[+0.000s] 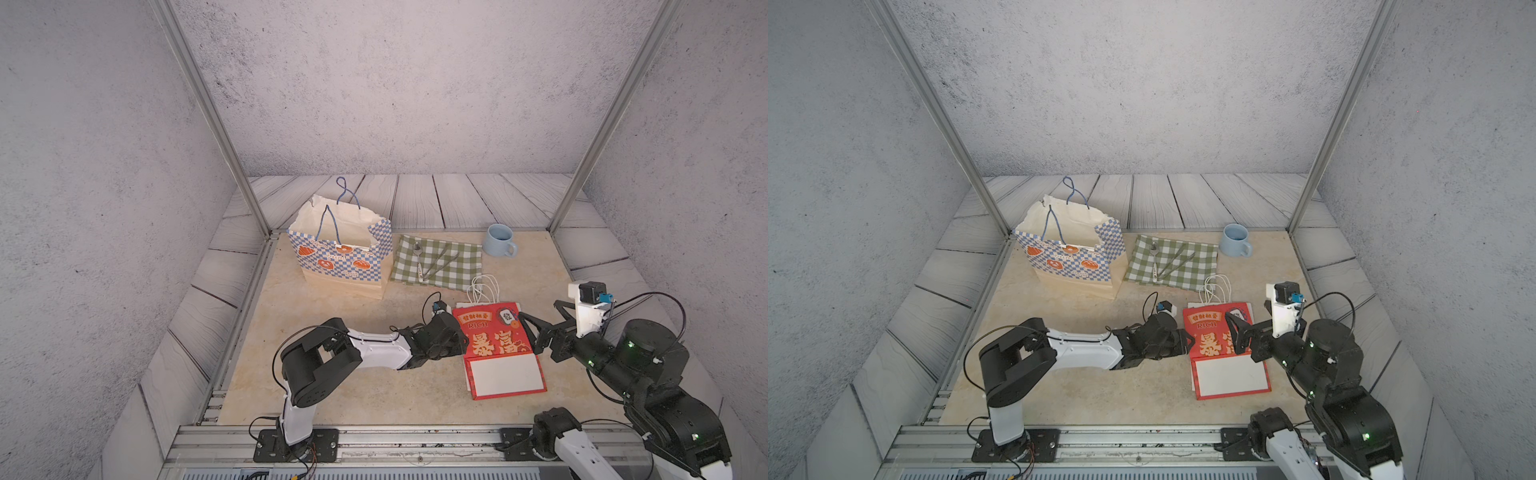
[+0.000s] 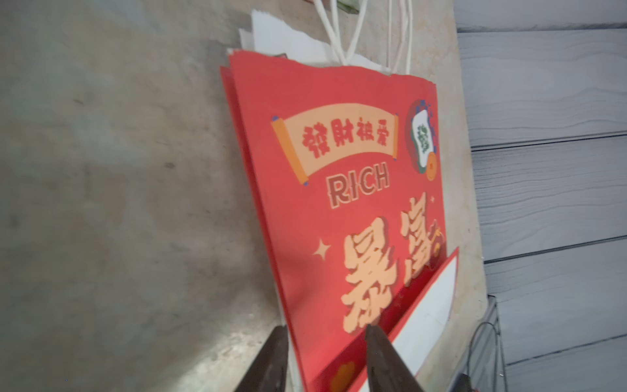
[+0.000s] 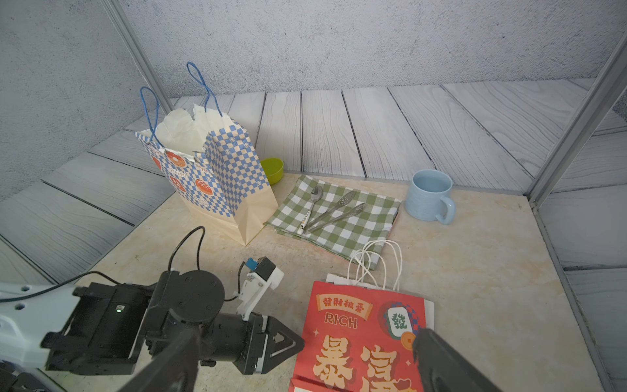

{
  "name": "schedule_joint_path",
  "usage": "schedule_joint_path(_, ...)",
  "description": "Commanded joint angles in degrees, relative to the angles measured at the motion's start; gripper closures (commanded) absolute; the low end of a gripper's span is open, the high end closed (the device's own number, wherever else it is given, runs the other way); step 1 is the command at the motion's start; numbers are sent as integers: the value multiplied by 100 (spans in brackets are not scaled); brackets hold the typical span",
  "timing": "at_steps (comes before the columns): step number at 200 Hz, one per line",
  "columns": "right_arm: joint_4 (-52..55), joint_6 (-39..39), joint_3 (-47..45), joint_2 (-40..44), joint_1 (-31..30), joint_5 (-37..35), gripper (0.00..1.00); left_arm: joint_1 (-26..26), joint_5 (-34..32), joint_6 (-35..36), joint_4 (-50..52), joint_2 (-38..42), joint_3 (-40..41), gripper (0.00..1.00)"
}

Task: Put away the paper bag
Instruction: Place the paper bag at the center of the board.

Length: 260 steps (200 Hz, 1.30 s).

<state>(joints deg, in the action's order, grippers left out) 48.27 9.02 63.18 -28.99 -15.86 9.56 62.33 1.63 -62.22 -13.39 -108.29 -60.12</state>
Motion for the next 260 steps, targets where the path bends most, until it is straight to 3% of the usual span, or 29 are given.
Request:
schedule_joint_path(1,184,95,22,11,-26,-153,1,-104,-609,-98,709,236,-47,55)
schedule_joint_path(35,1181,1210,61,-867,-22,-1712,11,-263,-600,52,668,234,-76,51)
schedule_joint_path(56,1403,1543,55,-1804,-21,-2029,11,-340,-451,219,488,177,-122,51)
schedule_joint_path(75,886,1799,-197,-2240,57,-2403,12,-431,-298,280,401,128,-179,60)
schedule_joint_path(95,401,1972,-437,-2674,420,-2643,24,-510,-390,289,676,140,-236,72)
schedule_joint_path(107,209,2117,-538,-3057,832,-2477,30,-569,-425,228,1037,110,-331,80)
schedule_joint_path(122,-24,2368,-690,-3465,1462,-1969,35,-656,-244,195,1132,22,-412,81)
schedule_joint_path(148,-676,2796,-1166,-3921,2560,-1095,38,-690,137,248,637,-89,-455,74)
schedule_joint_path(175,-974,2953,-1396,-4579,3341,-860,48,-683,653,429,329,-354,-776,64)
schedule_joint_path(199,-1144,2947,-1439,-5073,3666,-660,58,-690,939,448,136,-597,-998,65)
schedule_joint_path(215,-1138,2896,-1403,-5327,3696,-613,73,-694,962,443,125,-692,-1107,71)
schedule_joint_path(260,-1231,2599,-1533,-5995,3697,-199,83,-705,960,505,305,-890,-1393,81)
